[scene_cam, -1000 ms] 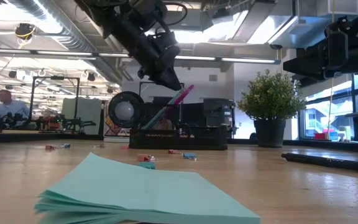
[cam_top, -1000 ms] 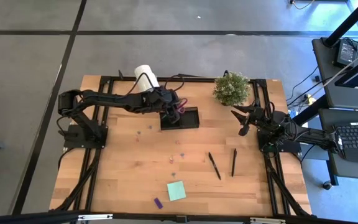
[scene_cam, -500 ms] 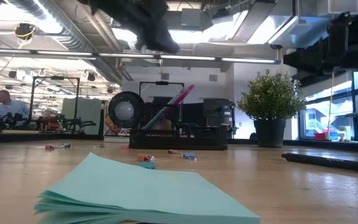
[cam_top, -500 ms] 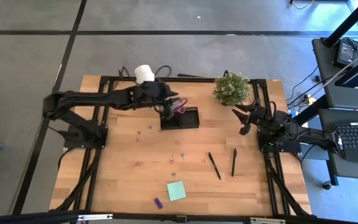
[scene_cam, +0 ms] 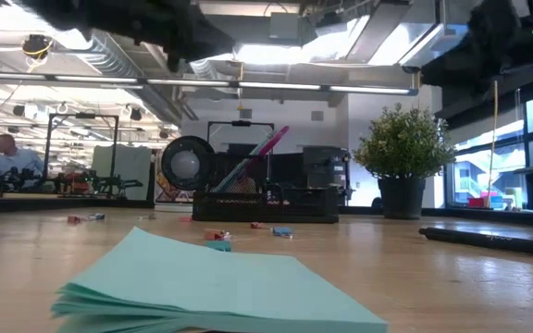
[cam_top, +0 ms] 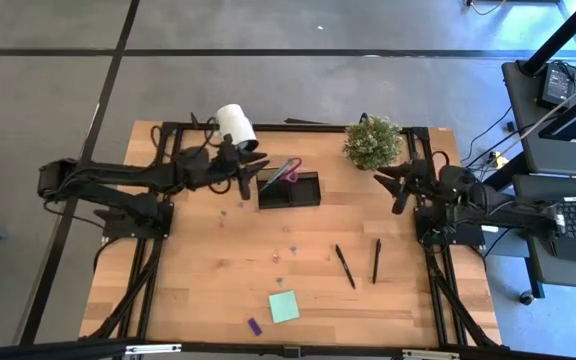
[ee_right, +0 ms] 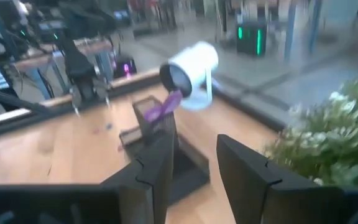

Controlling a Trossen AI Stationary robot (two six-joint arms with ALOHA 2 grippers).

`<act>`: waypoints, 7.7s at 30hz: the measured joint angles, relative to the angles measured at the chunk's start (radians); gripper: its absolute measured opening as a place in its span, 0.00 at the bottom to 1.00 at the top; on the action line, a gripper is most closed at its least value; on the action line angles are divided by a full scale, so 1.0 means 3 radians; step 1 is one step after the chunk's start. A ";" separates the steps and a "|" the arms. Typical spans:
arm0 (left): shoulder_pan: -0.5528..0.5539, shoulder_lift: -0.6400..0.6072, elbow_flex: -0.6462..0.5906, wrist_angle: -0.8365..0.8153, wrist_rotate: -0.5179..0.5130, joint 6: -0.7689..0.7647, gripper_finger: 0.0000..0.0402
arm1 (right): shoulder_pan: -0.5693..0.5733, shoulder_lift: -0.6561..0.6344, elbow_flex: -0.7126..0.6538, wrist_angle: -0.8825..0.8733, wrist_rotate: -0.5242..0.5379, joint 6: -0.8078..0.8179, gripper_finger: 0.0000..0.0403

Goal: Pick and place office supplies into organizer
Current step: Put the black pen into the black desk organizer

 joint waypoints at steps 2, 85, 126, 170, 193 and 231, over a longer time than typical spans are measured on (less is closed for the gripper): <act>-0.0006 -0.0065 -0.0119 0.0086 -0.0011 -0.0087 0.23 | 0.0000 0.0304 0.0232 -0.0189 -0.0027 0.0193 0.32; -0.0019 -0.0103 -0.0266 -0.0611 0.0041 -0.0890 0.22 | 0.1462 0.4637 0.2237 -0.1661 -0.0691 0.2863 0.52; -0.0049 -0.0103 -0.0266 -0.0689 0.0038 -0.0886 0.22 | 0.1528 0.5084 0.2242 -0.1356 -0.0712 0.2939 0.50; -0.0220 -0.0103 -0.0266 -0.0690 0.0037 -0.1069 0.22 | 0.1511 0.5096 0.3490 -0.2221 -0.0530 0.1508 0.09; -0.0211 -0.0103 -0.0267 0.0858 -0.0029 -0.0565 0.22 | 0.0594 0.4151 0.4724 -0.1682 0.0031 -0.0474 0.09; -0.0220 -0.0095 -0.0266 0.1437 0.0320 0.0071 0.49 | 0.0409 0.4738 0.4719 -0.0402 -0.0195 -0.1081 0.10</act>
